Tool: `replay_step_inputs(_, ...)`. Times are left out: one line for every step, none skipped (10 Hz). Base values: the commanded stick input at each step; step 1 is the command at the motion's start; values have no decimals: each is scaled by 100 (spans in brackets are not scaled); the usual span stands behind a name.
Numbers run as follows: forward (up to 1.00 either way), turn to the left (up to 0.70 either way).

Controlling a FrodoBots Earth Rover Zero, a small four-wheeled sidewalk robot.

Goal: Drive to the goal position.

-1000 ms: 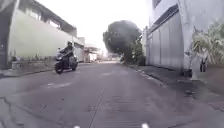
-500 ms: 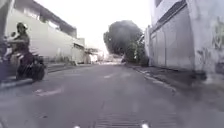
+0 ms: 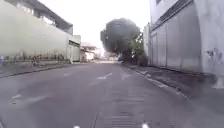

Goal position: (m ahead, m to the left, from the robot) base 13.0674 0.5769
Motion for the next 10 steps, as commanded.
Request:
replay_step_inputs(100,0)
replay_step_inputs(100,0)
replay_step_inputs(100,0)
replay_step_inputs(100,0)
replay_step_inputs(100,0)
replay_step_inputs(100,0)
replay_step_inputs(100,0)
replay_step_inputs(100,0)
replay_step_inputs(100,0)
replay_step_inputs(100,0)
